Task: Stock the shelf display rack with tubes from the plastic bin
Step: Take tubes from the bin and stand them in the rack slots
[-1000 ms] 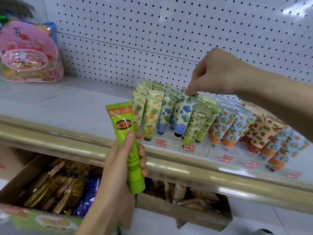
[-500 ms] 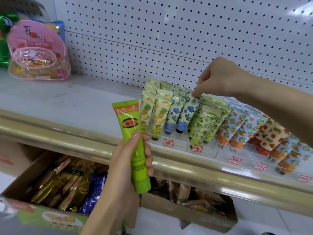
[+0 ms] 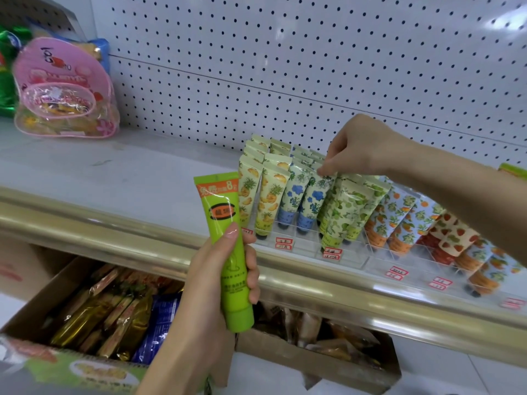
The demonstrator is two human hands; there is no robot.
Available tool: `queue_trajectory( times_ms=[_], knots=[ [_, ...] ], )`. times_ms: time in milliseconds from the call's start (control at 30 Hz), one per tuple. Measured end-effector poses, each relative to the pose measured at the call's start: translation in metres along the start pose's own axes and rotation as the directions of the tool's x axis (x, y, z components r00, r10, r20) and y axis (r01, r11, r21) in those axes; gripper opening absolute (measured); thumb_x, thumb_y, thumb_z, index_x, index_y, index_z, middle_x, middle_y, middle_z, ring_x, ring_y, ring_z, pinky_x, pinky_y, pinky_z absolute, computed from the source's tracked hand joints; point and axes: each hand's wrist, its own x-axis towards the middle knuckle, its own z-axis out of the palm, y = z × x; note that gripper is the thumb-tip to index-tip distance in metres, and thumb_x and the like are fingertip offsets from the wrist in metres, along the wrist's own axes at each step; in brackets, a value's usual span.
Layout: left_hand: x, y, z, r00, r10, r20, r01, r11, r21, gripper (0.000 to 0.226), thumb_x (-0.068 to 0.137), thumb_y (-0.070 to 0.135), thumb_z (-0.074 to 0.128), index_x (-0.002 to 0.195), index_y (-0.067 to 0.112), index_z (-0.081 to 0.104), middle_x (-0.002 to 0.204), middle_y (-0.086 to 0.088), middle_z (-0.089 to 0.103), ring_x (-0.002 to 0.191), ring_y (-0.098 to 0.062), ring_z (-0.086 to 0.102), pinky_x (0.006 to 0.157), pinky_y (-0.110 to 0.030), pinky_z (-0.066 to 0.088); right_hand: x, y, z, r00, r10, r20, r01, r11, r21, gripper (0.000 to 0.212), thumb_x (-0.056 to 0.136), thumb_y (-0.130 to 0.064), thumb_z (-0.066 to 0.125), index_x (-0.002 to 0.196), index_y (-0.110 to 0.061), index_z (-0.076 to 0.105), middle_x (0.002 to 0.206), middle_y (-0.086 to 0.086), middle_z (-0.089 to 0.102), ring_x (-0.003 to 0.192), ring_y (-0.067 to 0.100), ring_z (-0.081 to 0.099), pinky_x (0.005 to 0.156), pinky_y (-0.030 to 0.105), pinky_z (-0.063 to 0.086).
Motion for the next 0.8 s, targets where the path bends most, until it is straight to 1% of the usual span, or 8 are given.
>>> queue_trajectory(
  times_ms=[67, 133, 267, 433, 567, 633, 700, 800],
  knots=[
    [0.0003, -0.0006, 0.0003, 1.0, -0.006, 0.012, 0.006, 1.0, -0.001, 0.031, 0.072, 0.033, 0.063, 0.086, 0.006, 0.06, 0.058, -0.005, 0.05, 0.04, -0.013, 0.043, 0.034, -0.023, 0.037, 0.0005, -0.0002, -0.0011, 1.0, 0.0, 0.01, 0.0, 1.0, 0.0, 0.018, 0.076, -0.021, 0.076, 0.066, -0.008, 0.068, 0.065, 0.008, 0.061, 0.058, 0.016, 0.052, 0.05, 0.023, 0.038],
    [0.0002, -0.0015, 0.0008, 1.0, -0.014, 0.024, 0.014, 1.0, 0.004, 0.037, 0.07, 0.036, 0.061, 0.089, 0.004, 0.059, 0.058, -0.005, 0.049, 0.04, -0.013, 0.043, 0.034, -0.022, 0.037, 0.0007, 0.0003, -0.0025, 1.0, -0.001, 0.015, 0.001, 1.0, -0.009, 0.017, 0.075, -0.021, 0.076, 0.071, -0.006, 0.07, 0.066, 0.008, 0.062, 0.06, 0.016, 0.053, 0.052, 0.023, 0.039],
    [-0.0001, -0.0034, 0.0015, 0.999, -0.02, 0.048, 0.019, 1.0, 0.023, 0.036, 0.073, 0.036, 0.059, 0.089, 0.004, 0.058, 0.059, -0.005, 0.049, 0.04, -0.013, 0.042, 0.033, -0.023, 0.037, -0.0008, 0.0023, -0.0035, 1.0, 0.002, 0.026, -0.001, 1.0, -0.004, 0.014, 0.074, -0.019, 0.077, 0.074, -0.006, 0.071, 0.063, 0.002, 0.06, 0.06, 0.013, 0.051, 0.053, 0.024, 0.039],
    [0.0003, -0.0041, 0.0004, 0.998, -0.024, 0.052, 0.022, 0.999, 0.034, 0.038, 0.073, 0.037, 0.058, 0.091, 0.003, 0.058, 0.059, -0.006, 0.049, 0.04, -0.013, 0.042, 0.034, -0.023, 0.037, -0.0015, 0.0033, -0.0031, 1.0, 0.01, 0.02, -0.009, 1.0, -0.005, 0.012, 0.074, -0.019, 0.078, 0.079, -0.008, 0.073, 0.074, 0.005, 0.066, 0.069, 0.017, 0.057, 0.054, 0.023, 0.041],
    [0.0, -0.0044, 0.0005, 0.998, -0.029, 0.059, 0.027, 0.999, 0.035, 0.034, 0.076, 0.034, 0.062, 0.092, 0.004, 0.058, 0.06, -0.006, 0.049, 0.041, -0.013, 0.042, 0.034, -0.023, 0.037, -0.0016, 0.0034, -0.0021, 1.0, 0.011, 0.014, -0.011, 1.0, -0.004, 0.015, 0.074, -0.02, 0.078, 0.08, -0.008, 0.073, 0.069, 0.003, 0.063, 0.069, 0.017, 0.056, 0.055, 0.023, 0.042],
    [0.0, -0.0042, 0.0018, 0.998, -0.031, 0.059, 0.029, 0.999, 0.038, 0.033, 0.079, 0.032, 0.068, 0.093, 0.004, 0.057, 0.06, -0.006, 0.049, 0.04, -0.013, 0.041, 0.034, -0.022, 0.037, -0.0016, 0.004, -0.0022, 1.0, 0.003, 0.01, -0.003, 1.0, -0.001, 0.016, 0.074, -0.021, 0.078, 0.081, -0.007, 0.073, 0.071, 0.006, 0.065, 0.07, 0.018, 0.057, 0.056, 0.023, 0.043],
    [0.0003, -0.0049, 0.0035, 0.998, -0.027, 0.053, 0.026, 0.999, 0.026, 0.037, 0.079, 0.033, 0.068, 0.098, 0.004, 0.055, 0.06, -0.006, 0.049, 0.04, -0.013, 0.042, 0.034, -0.022, 0.037, -0.0015, 0.0049, -0.0028, 1.0, -0.008, 0.006, 0.008, 1.0, 0.011, 0.016, 0.075, -0.021, 0.078, 0.081, -0.006, 0.074, 0.073, 0.007, 0.066, 0.07, 0.018, 0.057, 0.055, 0.023, 0.042],
    [0.0, -0.0075, 0.0071, 0.999, -0.006, 0.045, 0.006, 1.0, -0.011, 0.04, 0.08, 0.036, 0.066, 0.107, 0.011, 0.048, 0.062, -0.007, 0.051, 0.041, -0.014, 0.042, 0.034, -0.022, 0.037, -0.0023, 0.0066, -0.0049, 1.0, -0.025, 0.007, 0.024, 1.0, 0.018, 0.016, 0.075, -0.021, 0.077, 0.083, -0.007, 0.075, 0.071, 0.003, 0.064, 0.071, 0.016, 0.056, 0.054, 0.022, 0.04]
  ],
)
